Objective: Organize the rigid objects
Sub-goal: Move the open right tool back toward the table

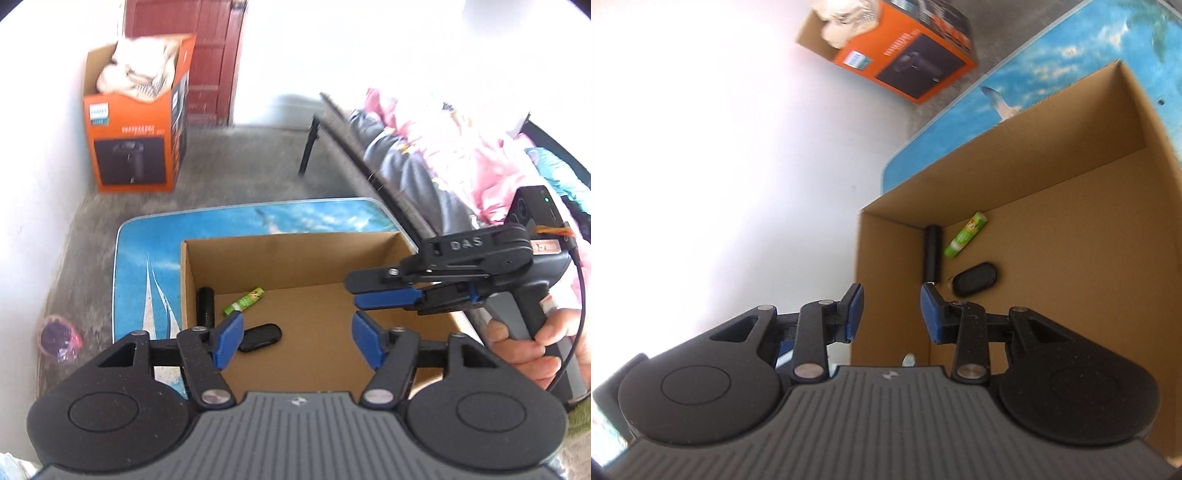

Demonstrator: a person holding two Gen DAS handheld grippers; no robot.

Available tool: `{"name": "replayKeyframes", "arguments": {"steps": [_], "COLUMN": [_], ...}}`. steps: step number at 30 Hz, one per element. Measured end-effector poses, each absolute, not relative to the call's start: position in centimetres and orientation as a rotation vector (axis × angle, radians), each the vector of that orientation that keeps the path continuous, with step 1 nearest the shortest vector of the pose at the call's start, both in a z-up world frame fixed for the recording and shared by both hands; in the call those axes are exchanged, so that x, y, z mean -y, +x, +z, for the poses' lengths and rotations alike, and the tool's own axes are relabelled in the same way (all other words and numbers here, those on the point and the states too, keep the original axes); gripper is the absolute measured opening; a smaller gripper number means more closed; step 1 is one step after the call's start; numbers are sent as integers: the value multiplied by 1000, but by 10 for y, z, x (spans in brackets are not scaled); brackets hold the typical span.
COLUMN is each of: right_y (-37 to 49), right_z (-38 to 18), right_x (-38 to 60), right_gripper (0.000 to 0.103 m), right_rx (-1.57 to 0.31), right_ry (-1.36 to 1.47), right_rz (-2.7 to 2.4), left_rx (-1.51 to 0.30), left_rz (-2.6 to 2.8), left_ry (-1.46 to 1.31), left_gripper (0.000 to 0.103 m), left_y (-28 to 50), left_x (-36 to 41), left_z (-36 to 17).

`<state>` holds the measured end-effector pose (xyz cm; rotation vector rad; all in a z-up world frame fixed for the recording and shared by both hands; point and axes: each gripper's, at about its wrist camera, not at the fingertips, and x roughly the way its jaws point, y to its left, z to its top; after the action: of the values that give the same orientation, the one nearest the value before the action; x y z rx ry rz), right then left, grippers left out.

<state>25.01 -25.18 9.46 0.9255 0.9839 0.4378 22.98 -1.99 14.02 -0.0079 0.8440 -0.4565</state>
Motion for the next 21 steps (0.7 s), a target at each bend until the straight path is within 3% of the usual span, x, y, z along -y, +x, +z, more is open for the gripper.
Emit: {"name": "replayKeyframes", "arguments": {"steps": [8,21], "right_y": [118,26], "right_z": [110,20], "right_x": [262,207], "right_gripper": [42,44], "right_rx": [-839,-895], "right_ry": [839,622], "right_rz": [481,352], "left_rx": [-710,-794], "left_rz": [-486,-472], "left_ry": [-63,-5], "left_gripper": [85,88], "left_y": [122,30], "left_x": [3,30], "left_z": [118,19]}}
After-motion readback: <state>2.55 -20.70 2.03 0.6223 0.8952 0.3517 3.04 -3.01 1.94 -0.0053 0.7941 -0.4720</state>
